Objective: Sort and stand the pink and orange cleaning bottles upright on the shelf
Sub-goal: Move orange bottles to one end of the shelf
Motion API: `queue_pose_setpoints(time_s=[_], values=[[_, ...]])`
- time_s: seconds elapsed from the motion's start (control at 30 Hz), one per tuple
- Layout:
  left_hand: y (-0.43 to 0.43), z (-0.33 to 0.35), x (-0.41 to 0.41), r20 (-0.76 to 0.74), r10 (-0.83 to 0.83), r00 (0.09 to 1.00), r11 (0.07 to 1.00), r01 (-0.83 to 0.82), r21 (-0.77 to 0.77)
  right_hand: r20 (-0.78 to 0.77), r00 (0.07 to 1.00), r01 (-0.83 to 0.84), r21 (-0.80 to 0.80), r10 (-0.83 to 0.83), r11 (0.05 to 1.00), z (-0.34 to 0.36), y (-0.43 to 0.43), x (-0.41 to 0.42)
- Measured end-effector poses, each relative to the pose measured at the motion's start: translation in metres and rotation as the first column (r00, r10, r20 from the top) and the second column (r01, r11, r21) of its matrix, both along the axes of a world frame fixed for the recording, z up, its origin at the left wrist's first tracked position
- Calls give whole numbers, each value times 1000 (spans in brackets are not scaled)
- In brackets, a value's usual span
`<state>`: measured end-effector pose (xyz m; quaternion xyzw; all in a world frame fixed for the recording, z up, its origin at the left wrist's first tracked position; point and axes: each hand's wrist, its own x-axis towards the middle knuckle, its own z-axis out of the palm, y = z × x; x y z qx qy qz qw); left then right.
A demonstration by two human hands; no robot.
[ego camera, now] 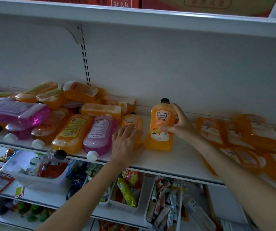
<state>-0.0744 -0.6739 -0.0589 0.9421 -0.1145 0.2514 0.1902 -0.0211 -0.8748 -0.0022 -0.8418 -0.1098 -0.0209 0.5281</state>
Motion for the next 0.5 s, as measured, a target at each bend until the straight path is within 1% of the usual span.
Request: queue_pose_setpoints(time_s=[0.07,0.13,0.2,0.27,0.3,0.37,0.43,0.5], values=[[-1,3,1,-21,-10,1000,1000,11,24,-50,998,28,-7,-28,1000,-4,-2,5],[0,7,2,-109,-10,994,1000,13,27,-116,993,38,-11,-39,999,-7,-1,8],[5,8,3,-149,-10,989,1000,14,25,-185,982,31,-38,-38,999,-12,3,12],[12,9,3,-148,-30,988,999,35,29,-229,973,-2,-119,-25,993,-17,10,16],[15,11,2,-156,-50,987,998,57,41,-241,970,-23,-185,-22,982,-19,14,17],[21,15,1,-174,-98,980,989,115,92,-261,965,-52,-301,-30,952,-25,19,19],[23,22,0,-197,-126,972,977,156,144,-283,958,-64,-354,-42,933,-29,19,21],[24,31,2,-225,-113,968,971,156,183,-261,964,-65,-426,-54,902,-28,19,23]])
